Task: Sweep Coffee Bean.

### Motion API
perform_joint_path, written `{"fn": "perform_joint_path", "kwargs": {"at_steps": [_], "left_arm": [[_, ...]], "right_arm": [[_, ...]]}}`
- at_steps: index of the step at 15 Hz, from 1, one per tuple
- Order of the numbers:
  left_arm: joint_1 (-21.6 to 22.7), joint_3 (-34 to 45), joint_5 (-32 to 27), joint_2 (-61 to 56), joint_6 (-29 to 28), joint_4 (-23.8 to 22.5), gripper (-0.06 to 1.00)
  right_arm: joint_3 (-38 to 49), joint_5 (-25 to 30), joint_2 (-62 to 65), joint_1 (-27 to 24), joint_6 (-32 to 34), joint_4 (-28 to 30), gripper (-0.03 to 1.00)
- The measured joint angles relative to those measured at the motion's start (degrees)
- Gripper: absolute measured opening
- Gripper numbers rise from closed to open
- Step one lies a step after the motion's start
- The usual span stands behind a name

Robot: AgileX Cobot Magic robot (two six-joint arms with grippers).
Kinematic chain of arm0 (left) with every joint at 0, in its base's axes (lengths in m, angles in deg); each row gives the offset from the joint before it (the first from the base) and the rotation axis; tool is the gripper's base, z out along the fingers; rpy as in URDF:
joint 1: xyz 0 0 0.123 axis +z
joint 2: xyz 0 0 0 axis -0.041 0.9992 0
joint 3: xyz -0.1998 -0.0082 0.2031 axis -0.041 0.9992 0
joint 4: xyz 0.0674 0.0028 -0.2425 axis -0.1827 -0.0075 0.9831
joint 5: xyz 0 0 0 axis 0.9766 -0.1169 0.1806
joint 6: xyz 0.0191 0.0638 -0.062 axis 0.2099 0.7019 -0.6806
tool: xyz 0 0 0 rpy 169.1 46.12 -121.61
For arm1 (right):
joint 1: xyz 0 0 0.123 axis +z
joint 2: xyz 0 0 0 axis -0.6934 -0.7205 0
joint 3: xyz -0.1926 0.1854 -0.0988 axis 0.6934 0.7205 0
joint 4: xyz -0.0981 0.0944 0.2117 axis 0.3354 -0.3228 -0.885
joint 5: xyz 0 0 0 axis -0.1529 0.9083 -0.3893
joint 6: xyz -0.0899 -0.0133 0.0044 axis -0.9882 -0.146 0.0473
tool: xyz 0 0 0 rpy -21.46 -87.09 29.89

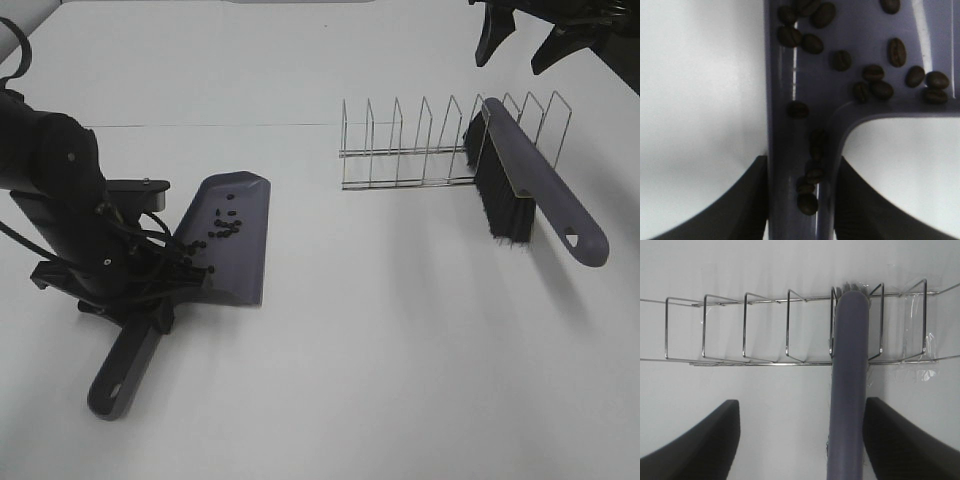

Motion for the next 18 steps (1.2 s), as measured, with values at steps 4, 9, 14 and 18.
{"fn": "perform_joint_path", "kwargs": {"at_steps": [4,9,14,18], "left_arm": [[-0.11,-0.52,-0.52,-0.06,-0.69,1.09,0.60],[-0.06,-1.78,-10.49,-2.41,-1.09,-1.78,0.63],[5.79,-12.89,-20.68,-6.65,2.23,-2.35,0.63],[17.02,-14.50,-25.10,-14.38,7.91,-2.58,0.63]], "right_arm": [[1.26,-0.06,2.06,0.00,0.00,-0.29,0.60],[19.60,-0.11,14.73,0.00,-0.46,-0.46,0.60],[38.67,-0.11,30.48,0.00,-1.43,-0.46,0.60],[50.99,-0.06,43.72,0.00,-1.49,1.09,0.60]]}}
